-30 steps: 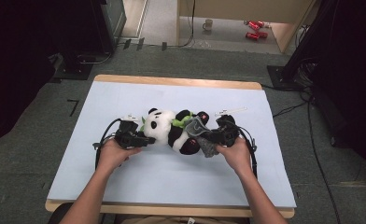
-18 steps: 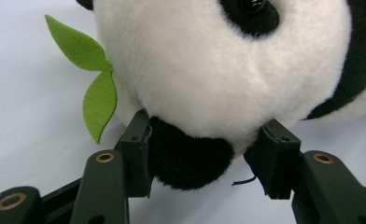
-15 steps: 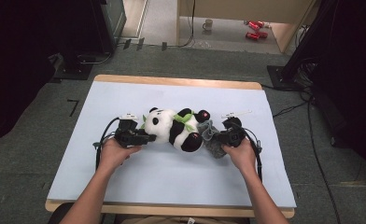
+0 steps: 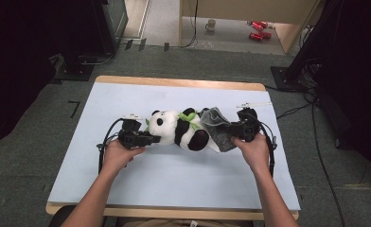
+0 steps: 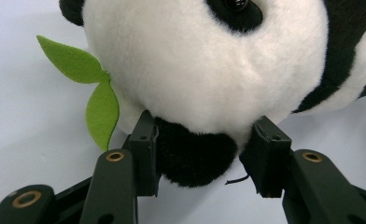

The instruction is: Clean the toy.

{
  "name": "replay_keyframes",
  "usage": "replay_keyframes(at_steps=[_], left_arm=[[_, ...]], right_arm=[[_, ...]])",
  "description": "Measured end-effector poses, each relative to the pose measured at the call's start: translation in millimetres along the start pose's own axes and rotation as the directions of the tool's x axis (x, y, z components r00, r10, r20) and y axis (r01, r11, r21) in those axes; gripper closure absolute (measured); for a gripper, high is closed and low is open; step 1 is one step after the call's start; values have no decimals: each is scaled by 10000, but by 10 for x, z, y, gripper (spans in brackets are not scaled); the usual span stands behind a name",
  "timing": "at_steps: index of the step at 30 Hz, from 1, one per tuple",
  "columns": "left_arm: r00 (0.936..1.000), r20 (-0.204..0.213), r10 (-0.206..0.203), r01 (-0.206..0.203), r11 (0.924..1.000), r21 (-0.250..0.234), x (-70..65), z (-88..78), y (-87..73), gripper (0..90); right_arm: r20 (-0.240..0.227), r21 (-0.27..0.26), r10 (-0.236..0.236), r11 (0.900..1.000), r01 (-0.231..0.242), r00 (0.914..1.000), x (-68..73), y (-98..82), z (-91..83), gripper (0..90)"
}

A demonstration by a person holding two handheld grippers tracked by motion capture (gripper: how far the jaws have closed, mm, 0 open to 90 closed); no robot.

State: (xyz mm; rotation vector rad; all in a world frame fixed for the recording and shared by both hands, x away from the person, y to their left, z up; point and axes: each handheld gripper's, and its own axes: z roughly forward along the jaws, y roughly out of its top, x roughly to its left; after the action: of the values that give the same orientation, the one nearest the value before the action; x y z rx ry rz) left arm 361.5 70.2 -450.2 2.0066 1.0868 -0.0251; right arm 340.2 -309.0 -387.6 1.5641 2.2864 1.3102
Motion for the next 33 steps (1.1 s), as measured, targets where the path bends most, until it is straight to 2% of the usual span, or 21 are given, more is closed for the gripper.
replay_keyframes(at_steps=[1, 2, 7, 10, 12, 14, 15, 16, 17, 18, 20, 23, 24, 26, 27, 28, 29, 30, 31, 32, 33], left_arm=[[10000, 31, -84, 84, 10000, -23, -15, 3, 3, 539], [9999, 27, -116, 116, 9999, -39, -27, 10, 2, 539], [9982, 195, -568, 568, 9984, 18, -94, 36, 0, 550], [9987, 142, -485, 484, 9988, 33, -139, 46, -8, 549], [9990, 36, -454, 454, 9990, -24, -163, 51, -18, 549], [9991, -24, -412, 412, 9992, 8, -161, 50, -22, 542], [9997, -185, -148, 149, 9999, 41, -171, 43, -22, 532], [9997, -185, -148, 149, 9999, 41, -171, 43, -22, 520], [9983, -387, 432, -430, 9991, 58, -203, 34, -21, 495], [9983, -387, 432, -430, 9991, 58, -203, 34, -21, 472], [9956, -357, 862, -864, 9962, -57, -216, 5, -28, 434], [9887, -147, 1493, -1500, 9863, -691, -175, -79, -57, 344], [9887, -147, 1493, -1500, 9863, -691, -175, -79, -57, 326], [9846, -151, 1743, -1749, 9790, -1051, -146, -121, -63, 297], [9796, -188, 1999, -2006, 9707, -1327, -127, -152, -63, 278], [9796, -188, 1999, -2006, 9707, -1327, -127, -152, -63, 269], [9754, -149, 2197, -2194, 9639, -1511, -120, -156, -62, 251], [9754, -149, 2197, -2194, 9639, -1511, -120, -156, -62, 243], [9674, -184, 2527, -2521, 9527, -1695, -117, -130, -52, 236], [9674, -184, 2527, -2521, 9527, -1695, -117, -130, -52, 226], [9600, -116, 2796, -2775, 9459, -1680, -123, -75, -25, 211]], right_arm=[[-182, -169, -325, 9993, 322, 9993, 145, 67, -70, 791], [-182, -169, -325, 9993, 322, 9993, 145, 67, -70, 791], [-903, -444, -1254, 9916, 1217, 9880, 566, 183, -167, 790], [-1030, -292, -1487, 9888, 1465, 9835, 667, 179, -133, 790], [-1030, 123, -1659, 9857, 1681, 9807, 706, 141, -15, 790], [-975, 441, -1550, 9862, 1598, 9831, 685, 104, 68, 790], [-935, 785, -1423, 9856, 1497, 9854, 642, 56, 160, 790], [-989, 792, -1390, 9860, 1470, 9853, 624, 42, 182, 791], [-982, 813, -1286, 9873, 1367, 9868, 602, 33, 201, 791], [-982, 813, -1286, 9873, 1367, 9868, 602, 33, 201, 791], [-785, 737, -1397, 9866, 1454, 9871, 572, 35, 201, 791], [-517, 547, -1307, 9895, 1335, 9901, 491, 39, 171, 790], [-517, 547, -1307, 9895, 1335, 9901, 491, 39, 171, 790], [-417, 461, -1230, 9911, 1249, 9915, 445, 42, 151, 790], [-336, 315, -1135, 9929, 1146, 9930, 390, 46, 132, 790], [-336, 315, -1135, 9929, 1146, 9930, 390, 46, 132, 790], [-278, 215, -1033, 9944, 1039, 9943, 343, 49, 118, 790], [-278, 215, -1033, 9944, 1039, 9943, 343, 49, 118, 790], [-260, 94, -948, 9954, 950, 9952, 293, 51, 107, 789], [-260, 94, -948, 9954, 950, 9952, 293, 51, 107, 789], [-260, -4, -861, 9963, 861, 9959, 253, 52, 98, 788]])
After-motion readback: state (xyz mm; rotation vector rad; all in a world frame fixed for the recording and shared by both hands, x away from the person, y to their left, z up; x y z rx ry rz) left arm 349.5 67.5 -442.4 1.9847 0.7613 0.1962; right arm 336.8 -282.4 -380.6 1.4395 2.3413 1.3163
